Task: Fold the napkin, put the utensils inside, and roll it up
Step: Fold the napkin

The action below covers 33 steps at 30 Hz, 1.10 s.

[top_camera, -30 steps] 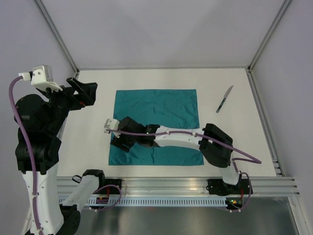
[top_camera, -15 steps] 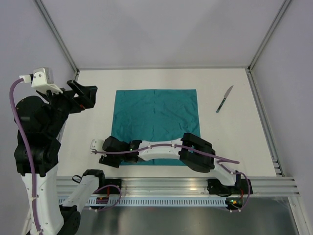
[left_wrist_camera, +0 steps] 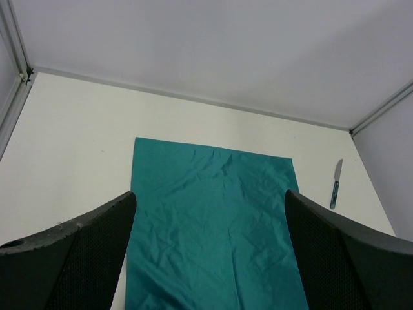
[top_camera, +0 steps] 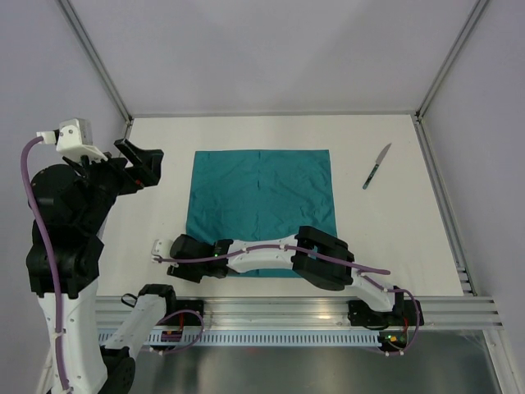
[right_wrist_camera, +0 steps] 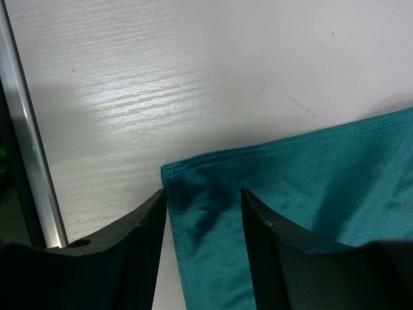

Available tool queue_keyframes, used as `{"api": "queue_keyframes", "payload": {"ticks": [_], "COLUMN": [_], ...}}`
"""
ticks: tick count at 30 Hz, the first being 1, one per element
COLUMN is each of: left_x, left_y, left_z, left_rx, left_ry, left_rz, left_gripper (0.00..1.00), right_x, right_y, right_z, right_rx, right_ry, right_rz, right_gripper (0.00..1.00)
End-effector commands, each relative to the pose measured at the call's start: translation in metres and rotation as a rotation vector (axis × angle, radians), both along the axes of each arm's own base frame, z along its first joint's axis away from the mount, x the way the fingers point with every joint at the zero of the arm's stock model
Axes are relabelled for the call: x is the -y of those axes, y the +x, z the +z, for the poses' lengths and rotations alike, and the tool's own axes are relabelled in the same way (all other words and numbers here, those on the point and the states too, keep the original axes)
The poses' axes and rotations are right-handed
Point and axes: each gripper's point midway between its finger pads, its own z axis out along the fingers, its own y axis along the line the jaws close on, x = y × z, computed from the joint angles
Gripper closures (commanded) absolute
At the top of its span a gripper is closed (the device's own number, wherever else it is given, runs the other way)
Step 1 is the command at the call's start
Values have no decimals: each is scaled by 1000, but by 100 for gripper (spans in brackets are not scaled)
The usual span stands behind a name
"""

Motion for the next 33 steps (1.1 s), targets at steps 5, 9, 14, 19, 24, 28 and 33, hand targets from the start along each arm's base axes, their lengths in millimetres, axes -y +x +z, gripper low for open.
{"api": "queue_keyframes", "payload": {"ticks": [5, 9, 14, 19, 24, 28, 33], "left_x": [-2, -3, -4, -6, -6, -6, -5], "left_y": [-2, -1, -2, -3, -3, -3, -1], "left_z": [-8, -11, -11, -11, -10, -11, -13], "left_rx": [-22, -28, -28, -25, -22, -23, -30], "left_ry": [-9, -7, -6, -3, -2, -2, -4], "left_rz": [16, 17, 25, 32, 32, 32, 28], "left_gripper": [0, 0, 0, 0, 0, 0, 0], "right_x": [3, 3, -3, -9, -13, -11, 2], "right_y": [3, 1, -2, 0, 2, 6, 21], "right_z": [-12, -9, 6, 34, 67, 83, 91], "right_rx": [12, 3, -8, 7, 22, 46, 50], "right_ry": [-42, -45, -24, 16, 58, 74, 75], "right_rz": [-14, -2, 19, 21, 20, 11, -22], "right_gripper": [59, 74, 86, 95, 100, 99, 99]}}
